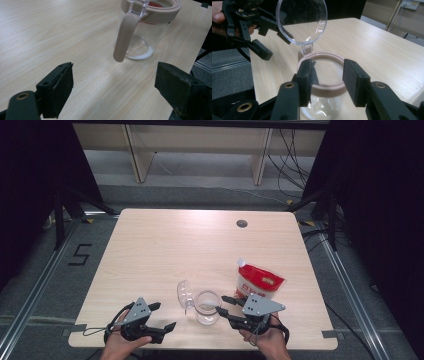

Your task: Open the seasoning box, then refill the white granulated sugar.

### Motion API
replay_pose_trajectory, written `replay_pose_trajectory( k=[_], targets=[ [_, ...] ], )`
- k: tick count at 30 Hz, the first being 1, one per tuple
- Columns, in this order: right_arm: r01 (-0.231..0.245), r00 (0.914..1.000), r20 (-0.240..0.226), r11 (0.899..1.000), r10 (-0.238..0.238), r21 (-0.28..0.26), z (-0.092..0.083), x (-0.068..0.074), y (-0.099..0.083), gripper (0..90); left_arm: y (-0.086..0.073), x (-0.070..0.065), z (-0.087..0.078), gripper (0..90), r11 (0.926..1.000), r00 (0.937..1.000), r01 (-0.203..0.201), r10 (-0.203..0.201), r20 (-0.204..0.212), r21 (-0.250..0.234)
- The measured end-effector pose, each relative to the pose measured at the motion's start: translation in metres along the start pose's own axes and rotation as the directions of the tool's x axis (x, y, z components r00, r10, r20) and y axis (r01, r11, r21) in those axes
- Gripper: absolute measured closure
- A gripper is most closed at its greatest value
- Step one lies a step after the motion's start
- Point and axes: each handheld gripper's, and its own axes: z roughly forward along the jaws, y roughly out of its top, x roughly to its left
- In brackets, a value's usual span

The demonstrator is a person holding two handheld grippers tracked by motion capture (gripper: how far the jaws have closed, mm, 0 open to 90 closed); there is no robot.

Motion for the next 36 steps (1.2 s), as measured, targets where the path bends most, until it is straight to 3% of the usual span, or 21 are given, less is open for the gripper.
replay_pose_trajectory(
  k=[9,12,15,20,24,29,36],
  targets=[
    [-0.009,0.9995,0.029,1.0,0.008,0.007,-0.016,-0.003,-0.013,48.8,-0.001,0.0,0.002,15.0,0.9997,0.9998,0.017,-0.017,0.004,-0.016],
    [-0.04,0.9986,0.035,0.999,0.039,0.022,-0.022,-0.005,-0.018,45.9,-0.001,0.0,0.001,15.0,0.9999,0.9999,0.012,-0.012,0.007,-0.012],
    [-0.038,0.9971,0.066,0.999,0.037,0.029,-0.03,-0.006,-0.023,42.5,-0.001,0.0,0.0,15.0,0.9997,0.9999,0.017,-0.017,0.002,-0.016],
    [-0.072,0.9945,0.078,0.997,0.069,0.027,-0.036,-0.005,-0.028,40.8,0.0,0.001,0.001,15.0,0.9996,0.9998,0.017,-0.017,0.004,-0.023],
    [-0.058,0.9942,0.092,0.998,0.055,0.039,-0.042,-0.006,-0.031,39.3,0.0,0.0,0.001,15.0,0.9997,0.9999,0.017,-0.017,-0.002,-0.019],
    [-0.09,0.9902,0.111,0.995,0.084,0.049,-0.049,-0.002,-0.036,38.1,-0.001,0.0,0.001,15.0,0.9998,0.9999,0.01,-0.01,0.008,-0.017],
    [-0.091,0.9869,0.139,0.994,0.082,0.065,-0.064,-0.002,-0.046,37.2,0.0,0.0,0.0,15.0,1.0,1.0,0.005,-0.005,-0.001,-0.007]
  ],
)
